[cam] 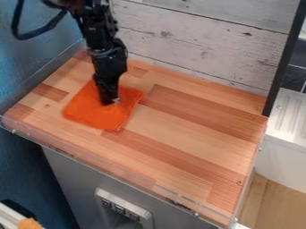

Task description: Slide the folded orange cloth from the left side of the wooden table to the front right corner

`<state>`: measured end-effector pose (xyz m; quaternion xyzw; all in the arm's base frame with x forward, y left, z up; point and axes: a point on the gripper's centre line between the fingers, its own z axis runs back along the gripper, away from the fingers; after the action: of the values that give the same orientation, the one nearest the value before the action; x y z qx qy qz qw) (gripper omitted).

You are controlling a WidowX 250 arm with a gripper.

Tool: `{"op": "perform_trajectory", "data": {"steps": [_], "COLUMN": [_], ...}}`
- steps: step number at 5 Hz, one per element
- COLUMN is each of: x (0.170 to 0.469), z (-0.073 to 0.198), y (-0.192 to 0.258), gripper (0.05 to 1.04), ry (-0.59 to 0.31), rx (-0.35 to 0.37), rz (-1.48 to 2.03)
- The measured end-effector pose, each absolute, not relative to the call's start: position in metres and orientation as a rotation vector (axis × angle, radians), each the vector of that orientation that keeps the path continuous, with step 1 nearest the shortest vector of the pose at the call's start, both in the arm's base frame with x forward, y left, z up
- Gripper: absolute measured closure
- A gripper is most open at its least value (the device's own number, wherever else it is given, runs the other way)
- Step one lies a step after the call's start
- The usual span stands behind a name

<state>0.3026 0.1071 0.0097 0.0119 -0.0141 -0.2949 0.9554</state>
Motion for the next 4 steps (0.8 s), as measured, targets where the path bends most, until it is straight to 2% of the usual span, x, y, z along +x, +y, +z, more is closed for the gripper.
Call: {"op": "perform_trajectory", "data": {"steps": [2, 4], "x": [0.283, 0.296], "z": [0.010, 0.011], "y": [0.050, 0.000], "gripper": [1.021, 1.021], "ry": [-0.008, 0.002], "rx": [-0.008, -0.010], "rz": [-0.394, -0.198]}}
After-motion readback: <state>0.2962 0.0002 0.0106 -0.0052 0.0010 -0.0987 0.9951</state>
